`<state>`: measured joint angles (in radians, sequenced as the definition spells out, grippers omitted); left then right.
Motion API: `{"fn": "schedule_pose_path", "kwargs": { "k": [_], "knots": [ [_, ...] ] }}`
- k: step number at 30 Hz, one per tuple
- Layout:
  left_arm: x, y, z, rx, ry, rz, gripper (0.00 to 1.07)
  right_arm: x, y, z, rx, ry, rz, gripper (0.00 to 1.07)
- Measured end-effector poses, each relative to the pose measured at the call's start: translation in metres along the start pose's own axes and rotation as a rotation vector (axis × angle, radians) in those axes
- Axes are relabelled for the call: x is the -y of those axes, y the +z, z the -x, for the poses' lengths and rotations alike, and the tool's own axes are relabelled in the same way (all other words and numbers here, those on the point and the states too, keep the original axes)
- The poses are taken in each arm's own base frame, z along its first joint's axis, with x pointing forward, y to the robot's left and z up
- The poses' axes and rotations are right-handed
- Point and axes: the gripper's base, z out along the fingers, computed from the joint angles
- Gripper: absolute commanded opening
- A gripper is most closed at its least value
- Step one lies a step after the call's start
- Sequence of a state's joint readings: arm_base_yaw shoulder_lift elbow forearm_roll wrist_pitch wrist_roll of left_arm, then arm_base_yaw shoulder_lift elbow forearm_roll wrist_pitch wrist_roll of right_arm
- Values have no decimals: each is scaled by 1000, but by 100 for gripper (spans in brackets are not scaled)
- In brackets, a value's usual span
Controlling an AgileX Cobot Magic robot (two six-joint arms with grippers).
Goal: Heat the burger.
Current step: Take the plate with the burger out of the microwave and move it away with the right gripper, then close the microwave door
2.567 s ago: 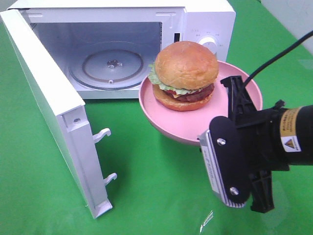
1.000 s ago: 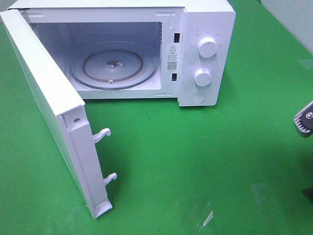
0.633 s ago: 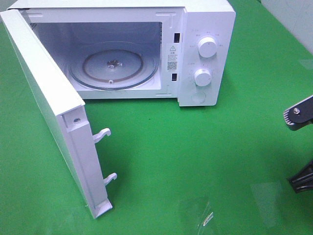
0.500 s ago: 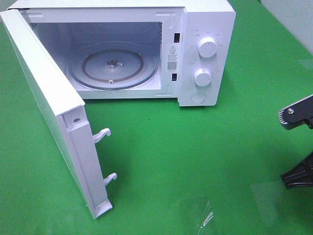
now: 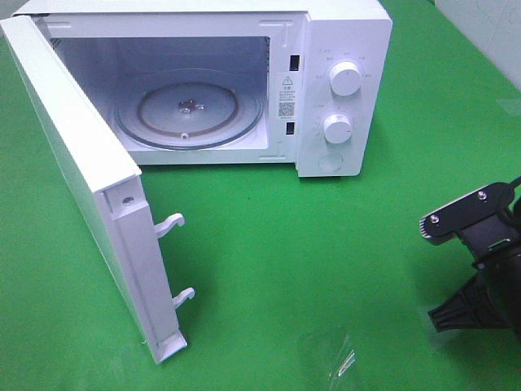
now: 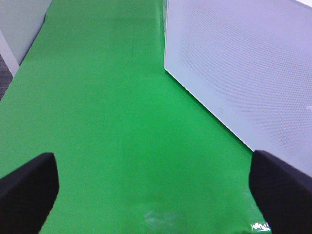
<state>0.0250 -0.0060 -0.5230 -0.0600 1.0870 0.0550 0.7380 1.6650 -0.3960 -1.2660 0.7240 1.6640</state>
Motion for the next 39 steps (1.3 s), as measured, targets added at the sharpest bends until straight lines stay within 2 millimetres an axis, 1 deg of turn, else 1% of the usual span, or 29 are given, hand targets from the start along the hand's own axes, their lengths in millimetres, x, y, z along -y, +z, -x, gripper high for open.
{"fn": "schedule_pose_path", "kwargs": {
  "k": [3,5,6,7,8,9,10,11,12,14,17,19,20,21,22,23,24,26,27,28,29,30,31,32,33,34,35,36,39],
  "knots": [
    [0,0,0,0,0,0,98,-2,2,-1,-2,-6,1,7],
    [0,0,0,0,0,0,98,-9,10,-5,-26,-21,11,17],
    [0,0,0,0,0,0,98,-9,10,-5,-26,-21,11,17],
    [0,0,0,0,0,0,98,-10,11,-5,-24,-30,10,27],
    [0,0,0,0,0,0,98,-10,11,-5,-24,-30,10,27],
    [0,0,0,0,0,0,98,-10,11,-4,-21,-25,11,36],
    [0,0,0,0,0,0,98,-10,11,-4,-21,-25,11,36],
    [0,0,0,0,0,0,98,-11,11,-2,-18,-20,13,41],
    [0,0,0,0,0,0,98,-11,11,-2,-18,-20,13,41],
    [0,0,0,0,0,0,98,-12,9,3,-16,5,19,53],
    [0,0,0,0,0,0,98,-12,4,8,-10,25,38,55],
    [0,0,0,0,0,0,98,-12,-7,18,20,45,108,55],
    [0,0,0,0,0,0,98,-12,-7,18,20,45,108,55],
    [0,0,0,0,0,0,98,-11,-18,26,60,50,172,55],
    [0,0,0,0,0,0,98,-11,-18,26,60,50,172,55],
    [0,0,0,0,0,0,98,-8,-31,33,112,58,243,56],
    [0,0,0,0,0,0,98,-7,-37,36,137,55,272,57],
    [0,0,0,0,0,0,98,-7,-37,36,137,55,272,57],
    [0,0,0,0,0,0,98,1,-58,44,227,63,377,62],
    [0,0,0,0,0,0,98,4,-66,46,260,61,412,65],
    [0,0,0,0,0,0,98,4,-66,46,260,61,412,65],
    [0,0,0,0,0,0,98,11,-79,48,317,51,464,71],
    [0,0,0,0,0,0,98,11,-79,48,317,51,464,71],
    [0,0,0,0,0,0,98,19,-92,48,364,38,497,78],
    [0,0,0,0,0,0,98,19,-92,48,364,38,497,78],
    [0,0,0,0,0,0,98,27,-102,45,391,19,521,81],
    [0,0,0,0,0,0,98,27,-102,45,391,19,521,81],
    [0,0,0,0,0,0,98,34,-112,41,404,13,559,80],
    [0,0,0,0,0,0,98,39,-120,35,404,-20,591,79]
  ]
}}
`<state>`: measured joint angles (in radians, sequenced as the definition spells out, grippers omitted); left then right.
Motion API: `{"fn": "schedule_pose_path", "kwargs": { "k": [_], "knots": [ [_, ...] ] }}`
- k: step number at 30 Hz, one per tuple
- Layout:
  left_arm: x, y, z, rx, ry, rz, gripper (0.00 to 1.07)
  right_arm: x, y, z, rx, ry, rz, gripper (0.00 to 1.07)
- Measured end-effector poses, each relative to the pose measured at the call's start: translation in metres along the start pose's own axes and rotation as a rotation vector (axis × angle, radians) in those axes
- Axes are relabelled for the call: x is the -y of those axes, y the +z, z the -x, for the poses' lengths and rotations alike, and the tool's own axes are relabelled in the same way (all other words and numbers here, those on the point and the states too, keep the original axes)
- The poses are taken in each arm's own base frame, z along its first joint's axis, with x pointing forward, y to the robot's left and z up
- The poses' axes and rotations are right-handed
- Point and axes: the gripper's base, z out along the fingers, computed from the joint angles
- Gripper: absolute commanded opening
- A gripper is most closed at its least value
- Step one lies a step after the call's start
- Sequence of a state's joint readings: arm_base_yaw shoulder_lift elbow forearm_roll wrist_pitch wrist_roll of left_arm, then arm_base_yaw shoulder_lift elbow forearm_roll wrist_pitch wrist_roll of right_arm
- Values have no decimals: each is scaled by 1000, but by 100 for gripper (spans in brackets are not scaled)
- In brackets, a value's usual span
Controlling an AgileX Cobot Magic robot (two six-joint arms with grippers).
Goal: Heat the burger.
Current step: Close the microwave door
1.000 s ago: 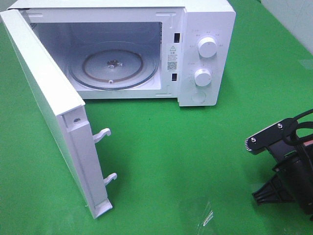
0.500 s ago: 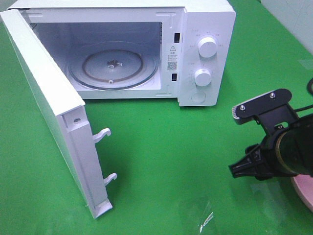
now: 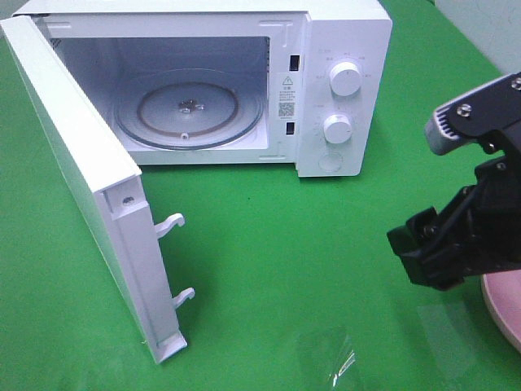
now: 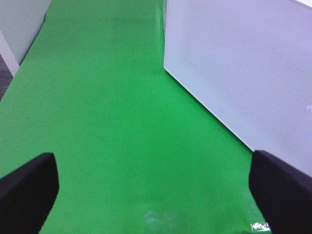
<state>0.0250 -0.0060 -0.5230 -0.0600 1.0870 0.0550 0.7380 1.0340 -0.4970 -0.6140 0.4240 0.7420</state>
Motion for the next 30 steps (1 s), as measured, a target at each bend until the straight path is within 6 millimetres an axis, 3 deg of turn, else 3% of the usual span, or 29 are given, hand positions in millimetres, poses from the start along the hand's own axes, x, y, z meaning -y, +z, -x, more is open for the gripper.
{"fn": "schedule_pose_path", "kwargs": {
  "k": [4,7,14,19,22,30],
  "knots": [
    [0,0,0,0,0,0,98,0,-30,-12,-56,-37,99,76],
    [0,0,0,0,0,0,98,0,-35,-14,-68,-36,111,76],
    [0,0,0,0,0,0,98,10,-66,-30,-97,-23,112,76],
    [0,0,0,0,0,0,98,18,-94,-37,12,19,134,76],
    [0,0,0,0,0,0,98,20,-98,-38,30,36,132,76],
    [0,0,0,0,0,0,98,44,-126,-57,109,218,-53,76]
  ]
}}
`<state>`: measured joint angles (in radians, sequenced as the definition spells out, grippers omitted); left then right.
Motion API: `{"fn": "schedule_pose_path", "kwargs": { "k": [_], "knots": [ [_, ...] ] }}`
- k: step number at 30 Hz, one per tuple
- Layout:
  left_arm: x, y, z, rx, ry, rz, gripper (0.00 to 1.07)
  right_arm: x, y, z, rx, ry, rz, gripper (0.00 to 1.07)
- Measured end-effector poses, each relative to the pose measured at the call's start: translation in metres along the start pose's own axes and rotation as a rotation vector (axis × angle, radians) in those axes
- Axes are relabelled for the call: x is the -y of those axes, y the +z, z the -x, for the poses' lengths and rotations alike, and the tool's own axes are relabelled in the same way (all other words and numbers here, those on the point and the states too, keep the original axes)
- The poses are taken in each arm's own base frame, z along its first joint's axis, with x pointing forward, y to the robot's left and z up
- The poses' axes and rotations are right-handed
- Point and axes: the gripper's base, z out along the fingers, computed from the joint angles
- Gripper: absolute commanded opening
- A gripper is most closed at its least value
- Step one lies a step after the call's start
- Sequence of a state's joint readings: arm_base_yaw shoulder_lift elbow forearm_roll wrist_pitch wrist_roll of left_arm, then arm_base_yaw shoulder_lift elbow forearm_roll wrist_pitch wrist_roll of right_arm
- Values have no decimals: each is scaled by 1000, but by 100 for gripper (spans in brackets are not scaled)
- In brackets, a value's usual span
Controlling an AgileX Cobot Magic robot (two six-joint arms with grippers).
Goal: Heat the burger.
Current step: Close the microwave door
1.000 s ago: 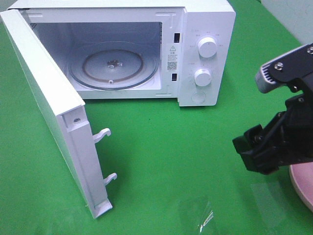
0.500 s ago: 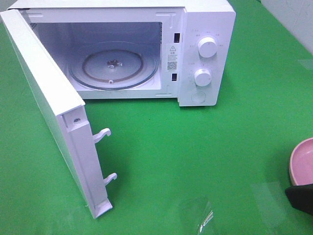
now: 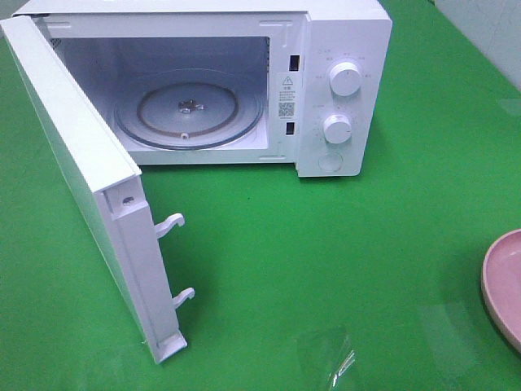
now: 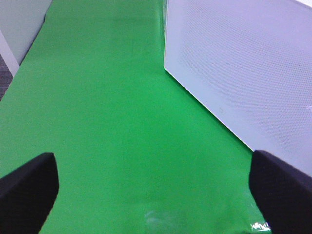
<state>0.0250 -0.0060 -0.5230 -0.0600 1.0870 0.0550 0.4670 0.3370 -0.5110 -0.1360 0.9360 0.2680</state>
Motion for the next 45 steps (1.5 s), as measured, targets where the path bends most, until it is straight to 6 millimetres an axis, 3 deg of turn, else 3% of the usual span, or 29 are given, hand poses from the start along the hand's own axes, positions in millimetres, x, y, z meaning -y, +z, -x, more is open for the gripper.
{"fn": "schedule_pose_path", "kwargs": {
  "k": [12,18,45],
  "knots": [
    [0,0,0,0,0,0,98,11,-45,-27,305,158,-212,76],
    [0,0,0,0,0,0,98,11,-47,-34,318,189,-279,76],
    [0,0,0,0,0,0,98,11,-47,-34,317,184,-283,76]
  ]
}}
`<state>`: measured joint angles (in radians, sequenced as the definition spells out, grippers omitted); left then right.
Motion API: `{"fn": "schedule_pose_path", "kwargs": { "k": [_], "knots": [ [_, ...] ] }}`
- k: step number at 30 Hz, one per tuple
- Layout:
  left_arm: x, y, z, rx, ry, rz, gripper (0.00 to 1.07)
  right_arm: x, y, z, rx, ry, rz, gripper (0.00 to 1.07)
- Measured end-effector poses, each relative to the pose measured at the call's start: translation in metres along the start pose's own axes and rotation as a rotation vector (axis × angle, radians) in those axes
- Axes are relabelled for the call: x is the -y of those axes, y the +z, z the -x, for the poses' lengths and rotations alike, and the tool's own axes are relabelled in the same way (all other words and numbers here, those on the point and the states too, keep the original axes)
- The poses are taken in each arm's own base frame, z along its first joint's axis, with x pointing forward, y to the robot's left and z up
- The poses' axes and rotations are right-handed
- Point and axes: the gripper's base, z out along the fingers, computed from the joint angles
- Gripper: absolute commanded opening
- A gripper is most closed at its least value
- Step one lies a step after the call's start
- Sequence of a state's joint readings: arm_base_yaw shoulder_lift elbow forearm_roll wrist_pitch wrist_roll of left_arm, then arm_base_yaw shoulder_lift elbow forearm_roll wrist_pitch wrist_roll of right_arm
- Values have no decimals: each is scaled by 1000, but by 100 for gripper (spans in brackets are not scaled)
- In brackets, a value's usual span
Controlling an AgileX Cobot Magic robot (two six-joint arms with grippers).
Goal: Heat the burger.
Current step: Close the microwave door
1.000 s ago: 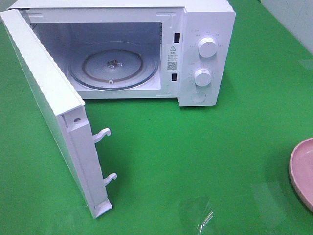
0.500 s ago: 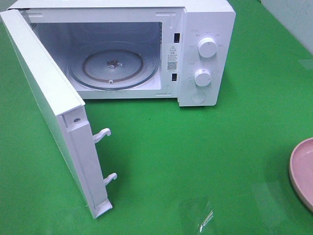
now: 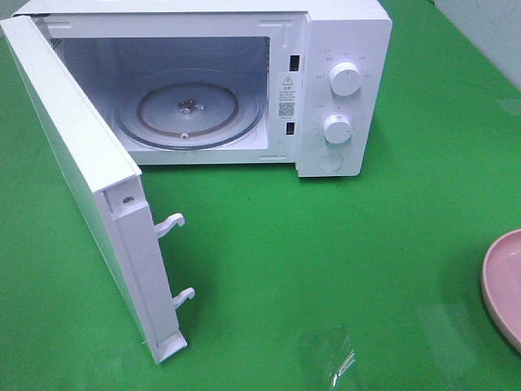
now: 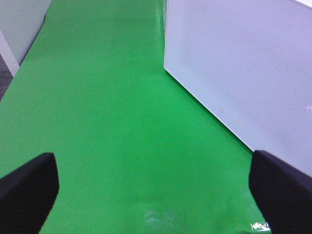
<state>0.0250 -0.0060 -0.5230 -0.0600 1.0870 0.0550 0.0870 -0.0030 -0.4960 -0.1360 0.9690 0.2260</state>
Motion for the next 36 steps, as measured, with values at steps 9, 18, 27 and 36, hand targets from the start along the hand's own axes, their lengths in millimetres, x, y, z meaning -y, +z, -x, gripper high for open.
{"fn": "schedule_pose_path", "kwargs": {
  "k": [9,18,27,36],
  "knots": [
    [0,0,0,0,0,0,98,0,0,0,0,0,0,76],
    [0,0,0,0,0,0,98,0,0,0,0,0,0,76],
    [-1,1,13,67,3,10,91,0,0,0,0,0,0,76],
    [-6,31,47,109,15,41,48,0,0,0,0,0,0,76]
  ]
}}
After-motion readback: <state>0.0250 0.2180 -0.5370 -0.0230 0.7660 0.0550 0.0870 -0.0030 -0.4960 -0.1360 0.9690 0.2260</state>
